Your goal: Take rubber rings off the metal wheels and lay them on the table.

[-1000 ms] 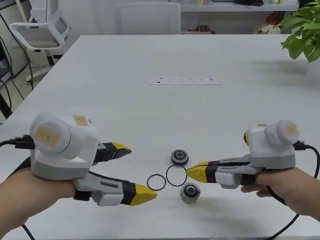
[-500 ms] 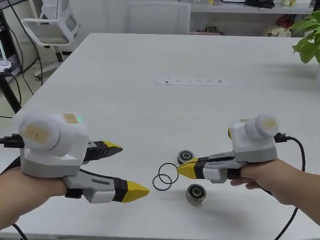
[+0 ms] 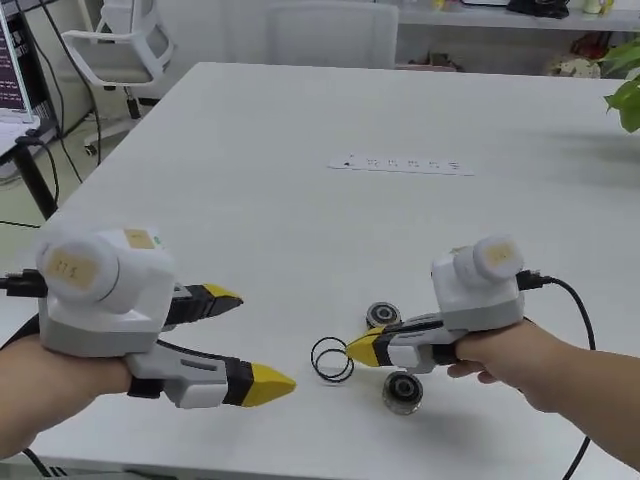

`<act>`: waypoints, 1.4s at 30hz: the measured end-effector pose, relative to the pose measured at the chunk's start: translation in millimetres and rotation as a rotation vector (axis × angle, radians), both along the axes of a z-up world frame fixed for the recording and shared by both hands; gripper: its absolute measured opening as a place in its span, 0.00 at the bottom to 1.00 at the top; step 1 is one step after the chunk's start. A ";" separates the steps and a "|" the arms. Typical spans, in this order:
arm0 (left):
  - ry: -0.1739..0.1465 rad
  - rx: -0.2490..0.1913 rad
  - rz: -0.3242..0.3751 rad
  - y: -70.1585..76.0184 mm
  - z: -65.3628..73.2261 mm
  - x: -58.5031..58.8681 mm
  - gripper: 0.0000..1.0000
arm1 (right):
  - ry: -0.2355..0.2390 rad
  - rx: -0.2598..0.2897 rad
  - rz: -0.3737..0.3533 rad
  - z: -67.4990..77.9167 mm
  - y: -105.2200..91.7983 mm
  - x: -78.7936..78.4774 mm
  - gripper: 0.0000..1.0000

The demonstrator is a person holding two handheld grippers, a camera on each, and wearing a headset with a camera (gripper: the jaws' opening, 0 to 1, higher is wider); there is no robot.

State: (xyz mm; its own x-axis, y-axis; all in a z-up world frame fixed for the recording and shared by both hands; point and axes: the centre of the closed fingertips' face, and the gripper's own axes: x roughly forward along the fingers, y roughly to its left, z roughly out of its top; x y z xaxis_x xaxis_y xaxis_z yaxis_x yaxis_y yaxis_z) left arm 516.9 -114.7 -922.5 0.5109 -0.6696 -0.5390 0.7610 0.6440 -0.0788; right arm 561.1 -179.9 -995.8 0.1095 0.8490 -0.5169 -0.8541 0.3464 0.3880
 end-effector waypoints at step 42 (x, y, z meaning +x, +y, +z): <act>0.004 0.005 -0.014 -9.9 2.7 14.4 0.69 | -0.106 0.096 -0.066 39.4 -22.6 12.8 0.25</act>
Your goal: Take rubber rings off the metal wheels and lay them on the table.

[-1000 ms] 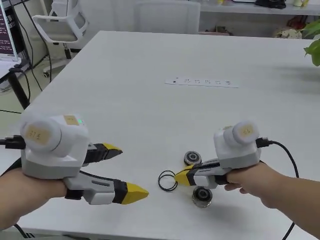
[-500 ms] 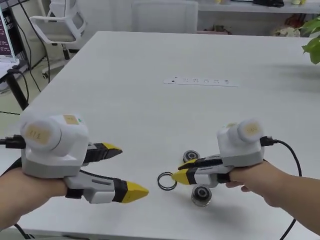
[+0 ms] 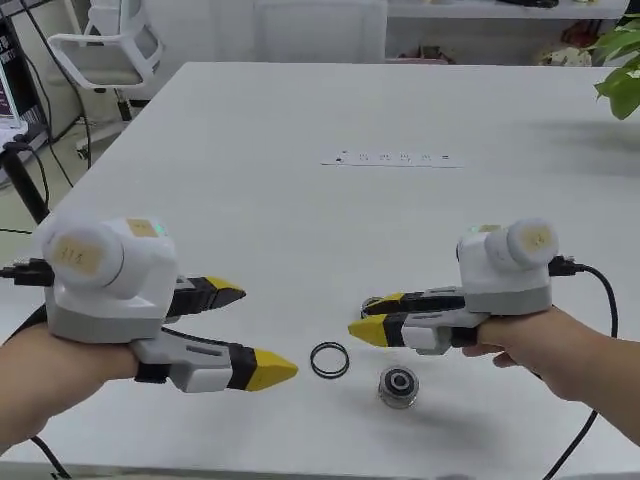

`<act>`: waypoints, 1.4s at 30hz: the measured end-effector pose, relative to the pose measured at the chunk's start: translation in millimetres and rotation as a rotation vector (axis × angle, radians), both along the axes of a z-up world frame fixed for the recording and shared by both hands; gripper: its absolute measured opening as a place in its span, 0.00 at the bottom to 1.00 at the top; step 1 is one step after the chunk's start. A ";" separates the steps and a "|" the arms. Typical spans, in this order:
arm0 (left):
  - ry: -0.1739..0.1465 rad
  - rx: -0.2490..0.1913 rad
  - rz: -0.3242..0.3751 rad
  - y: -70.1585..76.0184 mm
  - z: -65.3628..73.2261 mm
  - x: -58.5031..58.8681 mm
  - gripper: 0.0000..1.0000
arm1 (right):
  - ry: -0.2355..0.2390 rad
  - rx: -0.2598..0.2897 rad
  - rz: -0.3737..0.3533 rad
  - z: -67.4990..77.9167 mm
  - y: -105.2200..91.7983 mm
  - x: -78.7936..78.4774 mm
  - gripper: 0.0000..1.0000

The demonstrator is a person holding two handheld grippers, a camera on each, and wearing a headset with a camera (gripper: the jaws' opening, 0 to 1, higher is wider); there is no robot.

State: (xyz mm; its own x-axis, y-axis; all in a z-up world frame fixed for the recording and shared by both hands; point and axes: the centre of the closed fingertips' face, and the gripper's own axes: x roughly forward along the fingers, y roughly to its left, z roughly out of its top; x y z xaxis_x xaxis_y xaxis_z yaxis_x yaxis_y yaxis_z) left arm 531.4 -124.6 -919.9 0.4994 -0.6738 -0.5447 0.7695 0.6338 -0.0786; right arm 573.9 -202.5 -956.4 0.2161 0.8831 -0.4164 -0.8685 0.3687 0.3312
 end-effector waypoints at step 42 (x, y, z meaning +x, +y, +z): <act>0.023 0.107 -0.131 -57.6 -41.0 64.6 0.62 | -0.053 -0.070 -0.106 -24.7 -59.4 35.1 0.25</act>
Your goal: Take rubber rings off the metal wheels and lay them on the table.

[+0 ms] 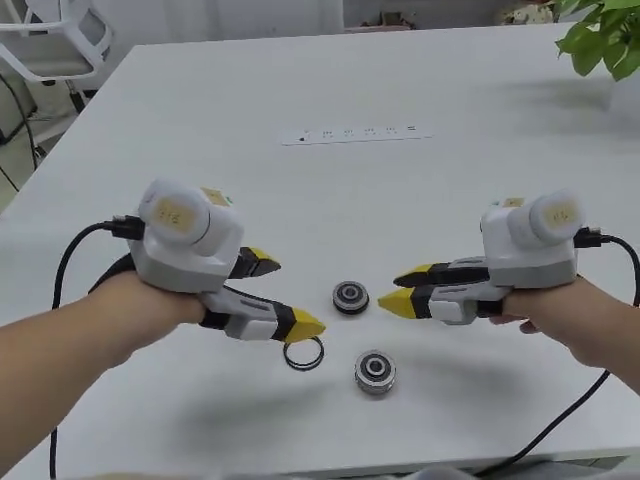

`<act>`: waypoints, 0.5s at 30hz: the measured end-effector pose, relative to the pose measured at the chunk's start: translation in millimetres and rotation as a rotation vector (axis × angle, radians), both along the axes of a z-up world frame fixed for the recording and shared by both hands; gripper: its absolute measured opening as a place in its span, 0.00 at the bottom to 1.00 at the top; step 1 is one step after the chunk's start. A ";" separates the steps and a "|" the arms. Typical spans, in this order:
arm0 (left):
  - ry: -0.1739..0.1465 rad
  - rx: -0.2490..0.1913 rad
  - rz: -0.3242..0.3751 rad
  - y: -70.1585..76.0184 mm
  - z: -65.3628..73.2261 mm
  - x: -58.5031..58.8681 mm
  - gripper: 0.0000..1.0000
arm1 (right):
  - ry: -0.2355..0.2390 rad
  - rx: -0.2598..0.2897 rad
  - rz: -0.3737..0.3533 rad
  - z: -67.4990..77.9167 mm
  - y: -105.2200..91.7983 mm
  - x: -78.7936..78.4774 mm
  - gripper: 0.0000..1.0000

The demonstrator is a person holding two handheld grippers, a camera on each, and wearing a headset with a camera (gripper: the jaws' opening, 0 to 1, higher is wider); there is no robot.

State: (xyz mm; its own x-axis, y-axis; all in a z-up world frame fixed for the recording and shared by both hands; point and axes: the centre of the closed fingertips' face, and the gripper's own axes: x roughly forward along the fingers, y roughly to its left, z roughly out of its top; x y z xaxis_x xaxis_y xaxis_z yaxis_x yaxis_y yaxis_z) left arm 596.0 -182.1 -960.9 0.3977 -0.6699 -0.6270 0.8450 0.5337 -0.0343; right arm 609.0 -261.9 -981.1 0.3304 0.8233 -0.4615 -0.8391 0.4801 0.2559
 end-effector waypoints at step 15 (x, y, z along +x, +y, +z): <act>0.019 -0.001 -0.038 -20.7 -13.2 13.6 0.58 | 0.005 -0.011 0.016 -10.2 4.7 6.1 0.25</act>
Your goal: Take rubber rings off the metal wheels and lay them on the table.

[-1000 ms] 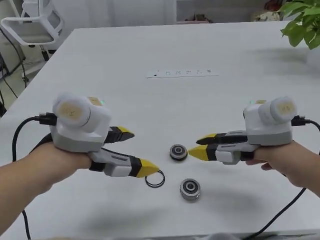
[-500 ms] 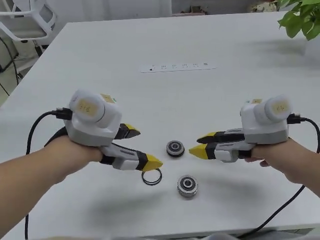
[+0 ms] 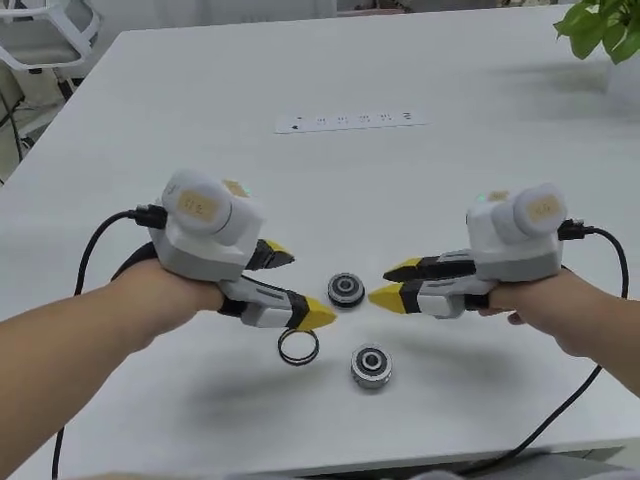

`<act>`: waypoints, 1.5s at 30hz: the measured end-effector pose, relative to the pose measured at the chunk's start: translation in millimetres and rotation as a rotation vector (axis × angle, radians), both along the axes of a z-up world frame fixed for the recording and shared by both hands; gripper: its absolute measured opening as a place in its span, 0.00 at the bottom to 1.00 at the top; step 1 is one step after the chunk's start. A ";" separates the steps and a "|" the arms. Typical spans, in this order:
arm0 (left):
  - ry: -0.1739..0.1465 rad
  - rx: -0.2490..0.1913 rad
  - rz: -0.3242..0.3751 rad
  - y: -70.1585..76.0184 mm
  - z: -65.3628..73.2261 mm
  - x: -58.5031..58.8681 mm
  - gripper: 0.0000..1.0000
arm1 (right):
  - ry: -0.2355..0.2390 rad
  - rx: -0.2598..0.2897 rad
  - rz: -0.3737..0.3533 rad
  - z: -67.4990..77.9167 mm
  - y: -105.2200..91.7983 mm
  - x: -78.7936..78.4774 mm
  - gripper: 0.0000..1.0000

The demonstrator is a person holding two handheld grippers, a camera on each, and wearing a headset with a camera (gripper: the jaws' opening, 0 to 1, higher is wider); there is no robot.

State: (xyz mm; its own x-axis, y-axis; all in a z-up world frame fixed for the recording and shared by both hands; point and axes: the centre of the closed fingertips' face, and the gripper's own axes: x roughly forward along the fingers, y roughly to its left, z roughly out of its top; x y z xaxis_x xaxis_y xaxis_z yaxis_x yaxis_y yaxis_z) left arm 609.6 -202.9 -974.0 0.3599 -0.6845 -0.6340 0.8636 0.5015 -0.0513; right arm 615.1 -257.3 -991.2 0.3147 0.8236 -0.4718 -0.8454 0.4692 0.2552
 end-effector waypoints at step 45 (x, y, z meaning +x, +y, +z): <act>-0.011 0.024 -0.054 -32.1 -27.5 19.7 0.18 | 0.019 -0.004 -0.001 -15.3 -0.3 1.9 0.26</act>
State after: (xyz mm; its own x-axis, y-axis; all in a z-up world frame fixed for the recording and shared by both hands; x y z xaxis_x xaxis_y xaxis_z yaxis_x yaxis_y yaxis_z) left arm 629.3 -235.0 -1001.6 0.3298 -0.6879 -0.6465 0.8901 0.4548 -0.0299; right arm 617.0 -257.6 -1006.6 0.3064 0.8213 -0.4813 -0.8401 0.4710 0.2690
